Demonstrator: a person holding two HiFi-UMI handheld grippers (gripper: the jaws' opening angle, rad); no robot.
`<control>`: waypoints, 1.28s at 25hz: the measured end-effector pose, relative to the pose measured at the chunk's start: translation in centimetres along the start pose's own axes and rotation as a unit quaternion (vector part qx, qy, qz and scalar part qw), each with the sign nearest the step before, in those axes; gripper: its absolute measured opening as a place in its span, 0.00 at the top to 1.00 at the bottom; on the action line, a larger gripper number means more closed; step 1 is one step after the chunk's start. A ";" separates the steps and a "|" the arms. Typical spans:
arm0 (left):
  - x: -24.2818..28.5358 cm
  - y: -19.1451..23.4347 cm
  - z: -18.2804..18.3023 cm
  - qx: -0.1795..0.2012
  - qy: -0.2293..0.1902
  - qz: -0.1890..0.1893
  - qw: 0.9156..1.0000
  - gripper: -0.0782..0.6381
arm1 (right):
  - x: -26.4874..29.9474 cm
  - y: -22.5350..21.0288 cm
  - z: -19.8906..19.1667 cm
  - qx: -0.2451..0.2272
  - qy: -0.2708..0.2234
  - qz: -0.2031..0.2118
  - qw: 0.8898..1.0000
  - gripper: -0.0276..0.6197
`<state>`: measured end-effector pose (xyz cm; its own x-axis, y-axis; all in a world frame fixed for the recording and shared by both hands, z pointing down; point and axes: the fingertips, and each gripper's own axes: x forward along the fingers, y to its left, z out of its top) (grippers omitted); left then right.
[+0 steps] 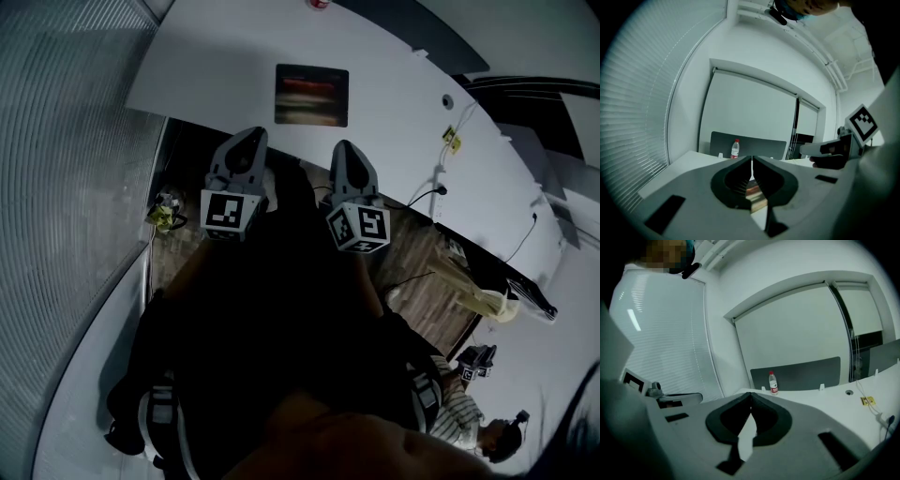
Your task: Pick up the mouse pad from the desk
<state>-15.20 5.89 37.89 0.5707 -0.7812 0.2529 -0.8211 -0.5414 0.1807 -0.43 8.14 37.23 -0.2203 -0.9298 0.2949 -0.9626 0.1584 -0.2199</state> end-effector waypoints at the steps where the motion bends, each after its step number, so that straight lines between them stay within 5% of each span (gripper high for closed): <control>1: 0.4 0.2 0.1 0.000 0.000 0.003 1.000 0.88 | 0.5 -0.3 0.1 -0.001 0.002 0.002 1.000 0.95; 11: 6.8 1.7 0.1 0.014 -0.011 0.049 0.999 0.88 | 6.0 -5.3 1.2 -0.006 0.024 0.024 0.999 0.95; 20: 13.3 0.9 -0.2 -0.019 0.028 0.067 0.997 0.88 | 10.8 -11.0 0.5 -0.012 0.057 0.044 0.997 0.95; 32: 19.6 0.2 -3.1 -0.018 0.069 0.112 0.991 0.88 | 15.3 -17.2 -1.9 -0.004 0.104 0.073 0.992 0.95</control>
<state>-4.12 -8.54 45.87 0.3710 -0.8297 0.4171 -0.9282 -0.3452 0.1391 12.44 -8.19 47.26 -0.3839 -0.8083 0.4463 -0.9193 0.2894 -0.2667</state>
